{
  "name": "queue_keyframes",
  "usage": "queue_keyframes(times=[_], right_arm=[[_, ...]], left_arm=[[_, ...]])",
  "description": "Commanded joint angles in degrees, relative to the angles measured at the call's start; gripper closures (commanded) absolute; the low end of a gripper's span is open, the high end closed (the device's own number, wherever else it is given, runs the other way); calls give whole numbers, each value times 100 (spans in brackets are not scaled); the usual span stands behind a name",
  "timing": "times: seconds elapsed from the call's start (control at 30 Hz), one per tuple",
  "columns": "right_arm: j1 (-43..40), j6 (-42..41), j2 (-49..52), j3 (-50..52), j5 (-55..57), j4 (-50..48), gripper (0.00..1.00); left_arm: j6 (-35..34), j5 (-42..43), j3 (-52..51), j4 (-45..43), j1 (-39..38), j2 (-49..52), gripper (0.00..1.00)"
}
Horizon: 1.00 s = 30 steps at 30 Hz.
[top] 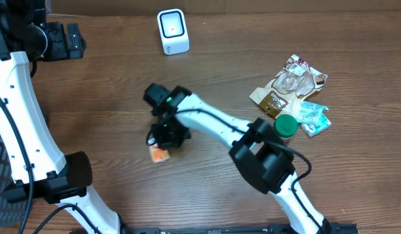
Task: Scan the item barcode
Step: 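Push and reposition the Kleenex pack, then grasp it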
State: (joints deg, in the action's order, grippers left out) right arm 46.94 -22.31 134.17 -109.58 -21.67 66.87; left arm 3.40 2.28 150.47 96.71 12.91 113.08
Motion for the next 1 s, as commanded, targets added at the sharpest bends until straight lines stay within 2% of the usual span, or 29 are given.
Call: queue_keyframes(times=[0.0, 0.23, 0.33, 0.37, 0.47, 0.6, 0.77, 0.97], right_arm=[[-533, 1091, -105, -457, -26, 402, 96], [-1058, 2710, -162, -625, 37, 831, 96], [-1139, 3053, -162, -627, 210, 866, 96], [-1167, 3062, -162, -627, 262, 866, 94], [-1257, 3008, -162, -627, 271, 870, 80], [-1484, 2815, -162, -627, 144, 966, 66], [-1646, 2863, -162, -474, 105, 1040, 65], [-1637, 2881, -162, 2, 63, 632, 65]], left_arm=[[70, -35, 9, 9, 20, -26, 0], [70, -35, 9, 9, 20, -26, 1], [70, -35, 9, 9, 20, -26, 0], [70, -35, 9, 9, 20, -26, 0], [70, -35, 9, 9, 20, -26, 0], [70, -35, 9, 9, 20, -26, 0], [70, -35, 9, 9, 20, -26, 0], [70, -35, 9, 9, 20, -26, 0]])
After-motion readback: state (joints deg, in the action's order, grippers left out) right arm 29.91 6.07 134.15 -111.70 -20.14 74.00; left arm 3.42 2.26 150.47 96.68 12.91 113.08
